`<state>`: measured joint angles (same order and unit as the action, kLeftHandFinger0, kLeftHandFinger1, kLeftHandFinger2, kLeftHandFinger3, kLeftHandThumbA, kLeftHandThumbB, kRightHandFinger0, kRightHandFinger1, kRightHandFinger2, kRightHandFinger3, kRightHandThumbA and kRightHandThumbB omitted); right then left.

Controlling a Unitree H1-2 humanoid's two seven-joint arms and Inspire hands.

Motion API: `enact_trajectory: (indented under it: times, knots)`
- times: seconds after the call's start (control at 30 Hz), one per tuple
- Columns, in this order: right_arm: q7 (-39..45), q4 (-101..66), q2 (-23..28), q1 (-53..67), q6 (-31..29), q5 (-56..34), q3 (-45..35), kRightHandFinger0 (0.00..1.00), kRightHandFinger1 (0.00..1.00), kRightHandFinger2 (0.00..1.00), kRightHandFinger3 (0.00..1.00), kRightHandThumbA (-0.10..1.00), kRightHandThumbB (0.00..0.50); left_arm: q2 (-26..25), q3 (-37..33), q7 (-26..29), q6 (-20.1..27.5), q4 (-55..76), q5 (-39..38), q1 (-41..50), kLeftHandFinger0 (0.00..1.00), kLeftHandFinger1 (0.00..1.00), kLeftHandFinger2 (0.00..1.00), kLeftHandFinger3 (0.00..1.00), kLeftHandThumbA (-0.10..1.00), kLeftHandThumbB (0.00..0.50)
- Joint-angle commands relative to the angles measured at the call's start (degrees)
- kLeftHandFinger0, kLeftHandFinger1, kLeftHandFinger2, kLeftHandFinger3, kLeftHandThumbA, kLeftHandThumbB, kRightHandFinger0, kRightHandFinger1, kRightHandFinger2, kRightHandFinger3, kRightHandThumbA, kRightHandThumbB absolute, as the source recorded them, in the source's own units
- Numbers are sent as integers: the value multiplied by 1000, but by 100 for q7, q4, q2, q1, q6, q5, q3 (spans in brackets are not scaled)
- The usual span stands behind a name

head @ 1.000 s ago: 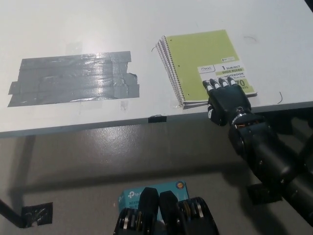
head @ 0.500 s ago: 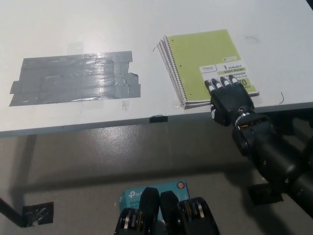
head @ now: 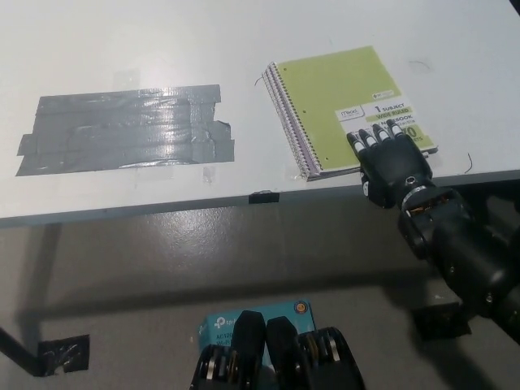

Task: The robot uses its right hand to align two notebooks stacked together until they are fully overlapped

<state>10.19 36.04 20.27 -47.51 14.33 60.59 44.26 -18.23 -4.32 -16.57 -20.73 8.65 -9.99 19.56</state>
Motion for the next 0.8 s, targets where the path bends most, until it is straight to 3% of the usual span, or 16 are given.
enact_trajectory:
  times: [0.0, 0.23, 0.27, 0.3, 0.47, 0.5, 0.67, 0.73, 0.77]
  knots:
    - [324, 77, 154, 151, -109, 0, -1, 1000, 1000, 1000, 1000, 1000, 466, -102, -22, -148, 52, 147, -19, 85, 716, 786, 807, 1000, 1000, 500]
    - [371, 53, -59, 173, 45, 46, -7, 1000, 1000, 1000, 1000, 1000, 463, -78, -19, -119, 50, 169, -25, 145, 674, 751, 793, 1000, 1000, 500]
    - [406, 71, -115, 166, 129, 13, -53, 1000, 1000, 1000, 1000, 1000, 463, -73, -7, -111, -3, 194, -45, 144, 630, 739, 796, 1000, 1000, 500]
    - [478, 27, -141, 146, 203, 36, -57, 1000, 1000, 1000, 1000, 1000, 455, -98, -8, -181, 61, 150, -92, 131, 694, 785, 810, 1000, 1000, 500]
    - [601, -86, -197, 155, 324, 23, -128, 1000, 1000, 1000, 1000, 1000, 460, -122, -39, -181, 176, 134, -18, 153, 706, 803, 805, 1000, 1000, 500]
    - [647, -86, -211, 134, 348, 60, -108, 1000, 1000, 1000, 1000, 1000, 458, -116, -40, -134, 132, 143, 23, 152, 648, 747, 790, 1000, 1000, 500]
    - [643, -160, -254, 171, 386, 21, -154, 1000, 1000, 1000, 1000, 1000, 439, -91, -34, -138, 104, 114, -22, 149, 702, 779, 790, 1000, 1000, 500]
    - [543, -147, -264, 188, 344, 43, -149, 1000, 1000, 1000, 1000, 1000, 443, -89, -36, -150, 87, 107, -41, 148, 787, 860, 818, 1000, 1000, 500]
    - [567, -184, -238, 203, 358, 86, -129, 1000, 1000, 1000, 1000, 1000, 446, -78, -53, -149, 92, 116, -32, 152, 770, 844, 831, 1000, 1000, 500]
